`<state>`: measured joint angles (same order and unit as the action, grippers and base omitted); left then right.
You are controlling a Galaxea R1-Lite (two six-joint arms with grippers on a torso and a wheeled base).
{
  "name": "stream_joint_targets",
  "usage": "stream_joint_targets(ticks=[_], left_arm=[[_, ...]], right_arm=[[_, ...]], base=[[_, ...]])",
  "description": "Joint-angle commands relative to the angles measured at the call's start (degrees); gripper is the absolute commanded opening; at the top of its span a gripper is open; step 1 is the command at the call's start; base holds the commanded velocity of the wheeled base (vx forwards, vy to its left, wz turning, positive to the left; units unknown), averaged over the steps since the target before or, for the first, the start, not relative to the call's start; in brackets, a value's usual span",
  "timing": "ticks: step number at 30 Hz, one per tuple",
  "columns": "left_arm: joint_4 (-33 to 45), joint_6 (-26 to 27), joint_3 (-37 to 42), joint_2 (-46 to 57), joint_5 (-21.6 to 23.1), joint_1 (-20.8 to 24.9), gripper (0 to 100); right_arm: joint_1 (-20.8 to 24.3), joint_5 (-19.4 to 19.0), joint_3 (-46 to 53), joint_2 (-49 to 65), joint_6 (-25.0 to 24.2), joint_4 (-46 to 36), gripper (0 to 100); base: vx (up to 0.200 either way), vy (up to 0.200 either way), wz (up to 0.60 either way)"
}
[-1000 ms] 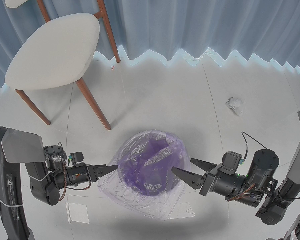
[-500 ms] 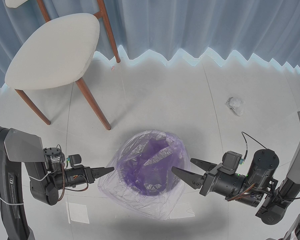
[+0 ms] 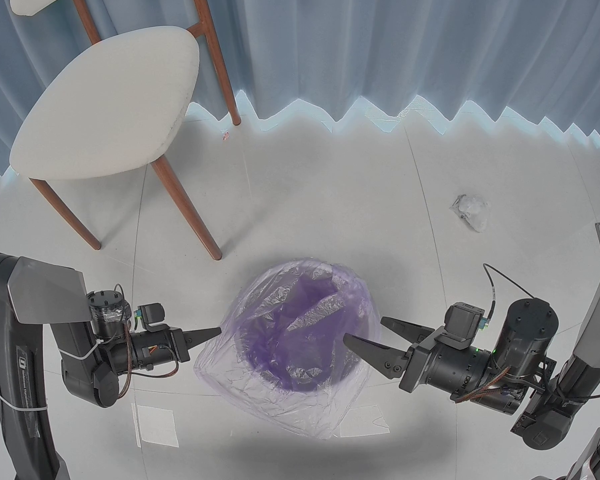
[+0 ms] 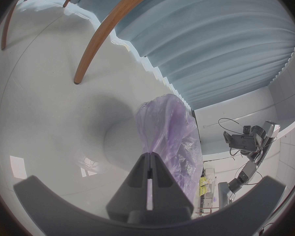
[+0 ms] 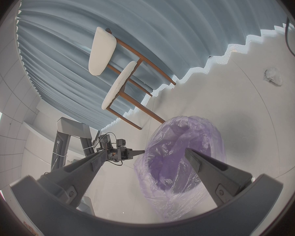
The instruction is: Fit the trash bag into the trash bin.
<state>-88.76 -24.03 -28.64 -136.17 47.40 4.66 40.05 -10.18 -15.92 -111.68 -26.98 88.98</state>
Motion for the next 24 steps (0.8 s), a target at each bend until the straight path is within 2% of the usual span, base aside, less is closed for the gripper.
stream_joint_targets(ticks=[1,9,15,16,22,23,24], left_arm=[[-0.1,-0.05,-0.1,1.78,-0.02,0.09,0],[-0.01,-1.72,-2.92,2.66,-1.52,-0.53,0],[-0.01,-8.84,-7.4,-0.06,-8.2,-0.44,0],[-0.01,-8.84,-7.4,-0.06,-8.2,-0.44,0],[0.08,-19.04,-11.88,-2.17,-15.67,0.0,0],[0.08,-19.04,-11.88,-2.17,-15.67,0.0,0],[0.08,-22.29,-14.17,-3.14,-19.45,0.18,0]], right_arm=[[0.12,-0.02,0.01,-0.03,0.0,0.93,100],[0.65,-0.02,0.01,0.06,0.0,0.93,100],[0.65,-0.02,0.01,0.06,0.0,0.93,100],[0.65,-0.02,0.01,0.06,0.0,0.93,100],[0.65,0.07,0.01,0.06,0.0,0.93,100],[0.65,0.07,0.01,0.06,0.0,0.93,100],[0.65,0.51,-0.08,-0.03,0.0,0.93,100]], base=[[0.0,0.0,0.0],[0.0,0.0,0.0],[0.0,0.0,0.0],[0.0,0.0,0.0],[0.0,0.0,0.0],[0.0,0.0,0.0],[0.0,0.0,0.0]])
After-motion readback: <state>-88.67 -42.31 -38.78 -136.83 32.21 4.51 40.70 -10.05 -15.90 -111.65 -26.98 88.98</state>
